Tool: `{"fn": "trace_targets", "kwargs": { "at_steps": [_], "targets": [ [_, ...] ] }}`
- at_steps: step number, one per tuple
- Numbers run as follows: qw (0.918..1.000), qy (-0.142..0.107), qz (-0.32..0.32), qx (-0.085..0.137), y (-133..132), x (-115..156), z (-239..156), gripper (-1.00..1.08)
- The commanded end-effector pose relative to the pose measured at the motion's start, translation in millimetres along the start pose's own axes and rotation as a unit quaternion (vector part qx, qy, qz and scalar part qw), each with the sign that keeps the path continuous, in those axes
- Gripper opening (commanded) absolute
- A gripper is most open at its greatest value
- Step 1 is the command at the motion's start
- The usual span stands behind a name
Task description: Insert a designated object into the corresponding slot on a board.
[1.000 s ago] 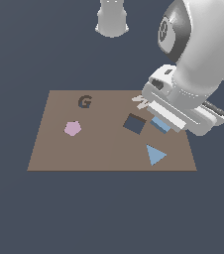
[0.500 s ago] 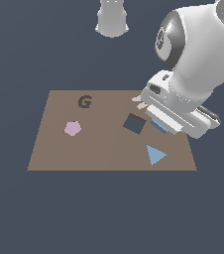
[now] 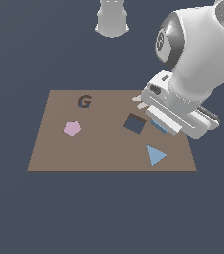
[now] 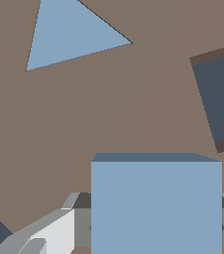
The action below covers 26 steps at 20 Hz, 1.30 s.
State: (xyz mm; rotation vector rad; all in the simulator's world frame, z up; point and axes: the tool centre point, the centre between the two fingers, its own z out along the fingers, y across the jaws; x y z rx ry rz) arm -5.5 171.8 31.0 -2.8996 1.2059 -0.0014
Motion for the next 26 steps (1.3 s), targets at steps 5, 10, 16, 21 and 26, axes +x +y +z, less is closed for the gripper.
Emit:
{"fn": "trace_targets", "kwargs": {
  "at_steps": [5,10,16,21,26],
  "targets": [
    [1.0000,0.000,0.000,-0.001,0.3,0.3,-3.5,-1.00],
    [1.0000,0.000,-0.002,-0.001,1.7,0.8,-2.3,-1.00],
    [0.9998,0.000,-0.020,-0.001,11.0,7.6,-3.3,-1.00],
    [0.9988,0.000,-0.048,-0.001,25.2,19.2,-4.8,-1.00],
    [0.9963,0.000,-0.086,-0.001,43.2,36.7,-6.8,-1.00]
  ]
}}
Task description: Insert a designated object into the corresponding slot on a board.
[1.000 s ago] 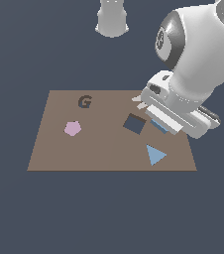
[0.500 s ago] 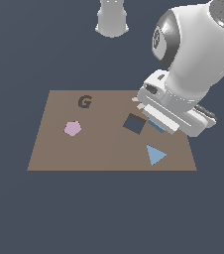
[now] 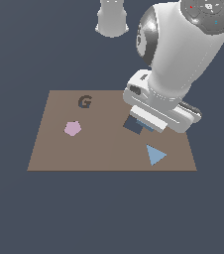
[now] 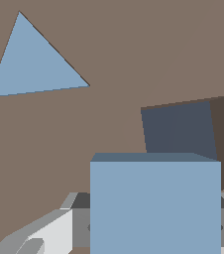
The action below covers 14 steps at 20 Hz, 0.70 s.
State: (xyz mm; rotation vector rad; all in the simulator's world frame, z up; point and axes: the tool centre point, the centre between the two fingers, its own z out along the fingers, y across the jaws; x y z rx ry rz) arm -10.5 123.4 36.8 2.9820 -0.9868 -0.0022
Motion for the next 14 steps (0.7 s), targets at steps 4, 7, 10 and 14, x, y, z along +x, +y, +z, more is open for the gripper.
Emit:
{"fn": "trace_targets", "kwargs": {
  "at_steps": [4,7,10,14],
  "targets": [
    [0.9993,0.000,-0.038,0.000,19.3,16.2,-2.4,-1.00],
    [0.9986,0.000,-0.052,0.000,26.2,23.0,-3.2,-1.00],
    [0.9981,0.000,-0.062,0.000,30.8,28.0,-3.7,-1.00],
    [0.9976,0.000,-0.069,0.000,33.7,31.9,-4.1,-1.00]
  ]
}}
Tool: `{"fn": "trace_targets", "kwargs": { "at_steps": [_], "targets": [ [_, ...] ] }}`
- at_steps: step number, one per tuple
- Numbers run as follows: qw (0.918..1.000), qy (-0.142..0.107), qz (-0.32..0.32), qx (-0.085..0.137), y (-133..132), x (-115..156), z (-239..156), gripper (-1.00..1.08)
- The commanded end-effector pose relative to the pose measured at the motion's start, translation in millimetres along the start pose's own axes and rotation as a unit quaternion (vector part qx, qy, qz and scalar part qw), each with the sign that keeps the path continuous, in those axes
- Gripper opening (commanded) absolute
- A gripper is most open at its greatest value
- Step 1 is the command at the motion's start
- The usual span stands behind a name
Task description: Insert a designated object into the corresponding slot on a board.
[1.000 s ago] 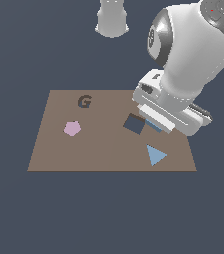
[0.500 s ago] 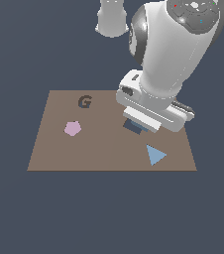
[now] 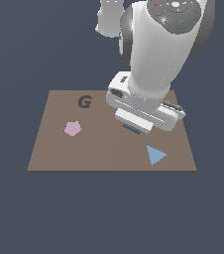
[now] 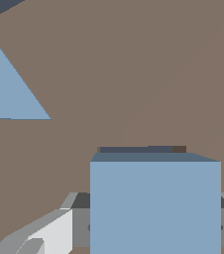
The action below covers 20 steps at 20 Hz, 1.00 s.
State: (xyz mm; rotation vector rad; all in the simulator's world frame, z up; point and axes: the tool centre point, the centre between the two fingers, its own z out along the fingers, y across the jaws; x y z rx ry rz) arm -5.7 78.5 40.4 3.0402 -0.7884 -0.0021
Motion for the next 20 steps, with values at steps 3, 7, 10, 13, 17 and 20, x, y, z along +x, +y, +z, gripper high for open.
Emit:
{"fn": "trace_targets", "kwargs": {
  "at_steps": [3,7,10,13,17,20],
  "targets": [
    [1.0000,0.000,-0.002,0.000,1.0,1.1,-0.1,-1.00],
    [1.0000,0.000,-0.003,0.000,0.9,1.7,6.0,-1.00],
    [1.0000,0.000,-0.004,0.000,0.7,1.8,9.5,-1.00],
    [1.0000,0.000,-0.004,0.000,0.7,1.8,9.5,1.00],
    [1.0000,0.000,-0.004,0.000,0.7,1.8,9.5,1.00],
    [1.0000,0.000,-0.004,0.000,0.7,1.8,9.5,1.00]
  ]
}}
